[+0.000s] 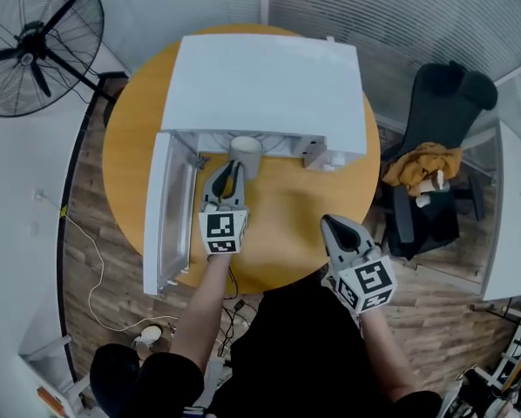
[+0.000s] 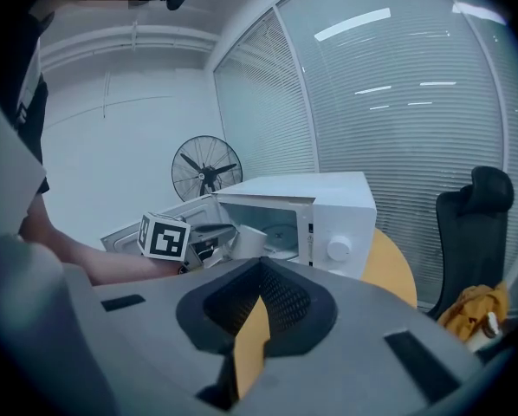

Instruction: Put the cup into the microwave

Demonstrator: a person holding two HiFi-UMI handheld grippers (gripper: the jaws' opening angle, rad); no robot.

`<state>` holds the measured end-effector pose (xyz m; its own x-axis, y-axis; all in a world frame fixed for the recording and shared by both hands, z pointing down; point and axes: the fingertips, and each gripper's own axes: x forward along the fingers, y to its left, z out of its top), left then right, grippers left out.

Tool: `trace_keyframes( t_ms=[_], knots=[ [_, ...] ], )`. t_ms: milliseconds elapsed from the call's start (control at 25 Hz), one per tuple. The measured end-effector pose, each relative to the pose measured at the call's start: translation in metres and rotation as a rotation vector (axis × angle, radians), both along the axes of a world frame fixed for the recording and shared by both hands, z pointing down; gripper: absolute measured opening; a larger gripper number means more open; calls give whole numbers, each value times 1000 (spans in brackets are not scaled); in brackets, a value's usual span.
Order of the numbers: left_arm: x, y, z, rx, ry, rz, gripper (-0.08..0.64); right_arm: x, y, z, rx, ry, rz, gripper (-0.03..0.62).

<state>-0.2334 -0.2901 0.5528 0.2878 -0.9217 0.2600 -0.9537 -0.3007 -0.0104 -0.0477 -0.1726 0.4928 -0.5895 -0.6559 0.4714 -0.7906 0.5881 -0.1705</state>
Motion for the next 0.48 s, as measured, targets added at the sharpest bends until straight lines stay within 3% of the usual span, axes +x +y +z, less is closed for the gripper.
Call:
trace_keyframes(
  t_ms=[480],
  knots=[
    [-5,-40,2,62,41,-39,40,11,-4,13,-40,27,31,9]
  ],
)
